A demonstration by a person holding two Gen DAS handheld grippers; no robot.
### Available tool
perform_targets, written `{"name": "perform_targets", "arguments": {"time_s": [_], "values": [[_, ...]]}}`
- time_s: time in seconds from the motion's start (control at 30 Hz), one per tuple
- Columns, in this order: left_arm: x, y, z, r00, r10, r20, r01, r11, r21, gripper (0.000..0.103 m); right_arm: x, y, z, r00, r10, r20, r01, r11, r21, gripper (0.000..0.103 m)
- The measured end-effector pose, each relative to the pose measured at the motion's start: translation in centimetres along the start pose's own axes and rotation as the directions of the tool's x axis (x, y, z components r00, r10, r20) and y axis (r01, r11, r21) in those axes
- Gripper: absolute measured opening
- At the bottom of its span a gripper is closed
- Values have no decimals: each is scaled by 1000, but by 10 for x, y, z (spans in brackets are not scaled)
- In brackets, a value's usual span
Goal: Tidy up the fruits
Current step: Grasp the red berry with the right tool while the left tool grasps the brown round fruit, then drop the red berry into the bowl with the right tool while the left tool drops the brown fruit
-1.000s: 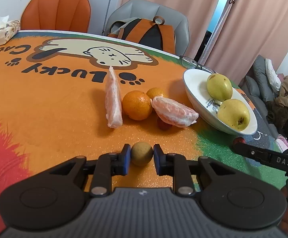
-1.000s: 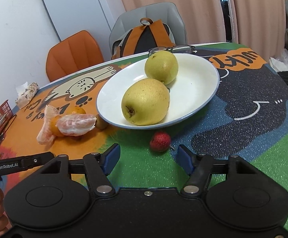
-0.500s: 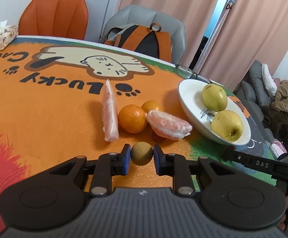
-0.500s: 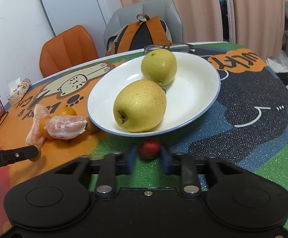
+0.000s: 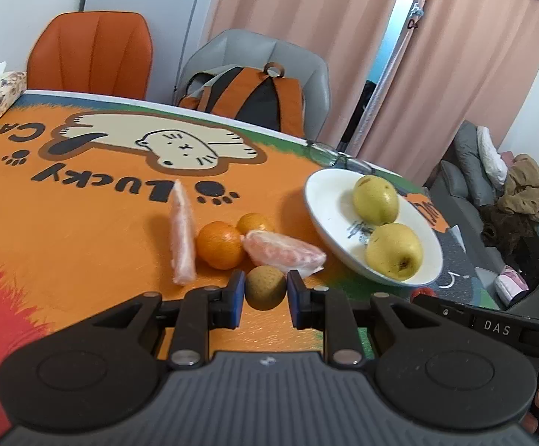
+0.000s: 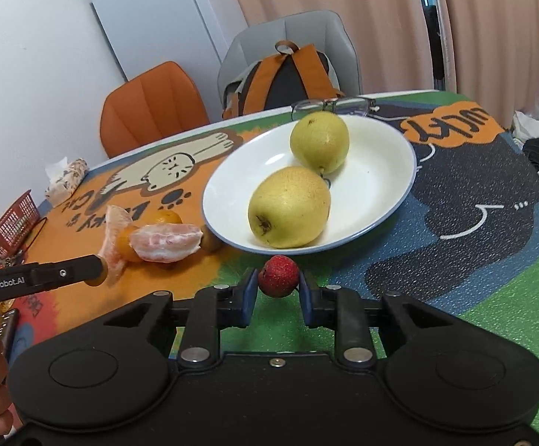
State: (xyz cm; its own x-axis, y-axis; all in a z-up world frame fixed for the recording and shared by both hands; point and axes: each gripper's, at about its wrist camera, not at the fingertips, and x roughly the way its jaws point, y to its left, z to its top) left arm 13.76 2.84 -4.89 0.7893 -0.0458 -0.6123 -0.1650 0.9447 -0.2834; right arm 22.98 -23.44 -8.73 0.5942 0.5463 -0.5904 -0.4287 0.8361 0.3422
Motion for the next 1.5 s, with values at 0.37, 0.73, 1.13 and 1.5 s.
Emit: {"name": "perform_targets", "arguments": {"time_s": [0.37, 0.73, 1.13, 1.5], "values": [[2, -24, 11, 999, -41, 20, 41, 999, 33, 23, -17, -6, 10, 999, -8, 44, 7, 1000, 9, 25], [14, -43, 23, 997, -73, 25, 71, 996, 59, 23, -23, -11, 21, 997, -8, 73, 7, 1000, 8, 25], [39, -56, 36, 995, -97, 10, 96, 993, 65, 23, -13, -21, 30, 997, -18, 80, 16, 1000, 23, 25], [68, -71, 41, 990, -140, -24, 141, 987, 70, 23, 1, -35, 38, 997, -29, 72, 26, 999, 41, 25]]}}
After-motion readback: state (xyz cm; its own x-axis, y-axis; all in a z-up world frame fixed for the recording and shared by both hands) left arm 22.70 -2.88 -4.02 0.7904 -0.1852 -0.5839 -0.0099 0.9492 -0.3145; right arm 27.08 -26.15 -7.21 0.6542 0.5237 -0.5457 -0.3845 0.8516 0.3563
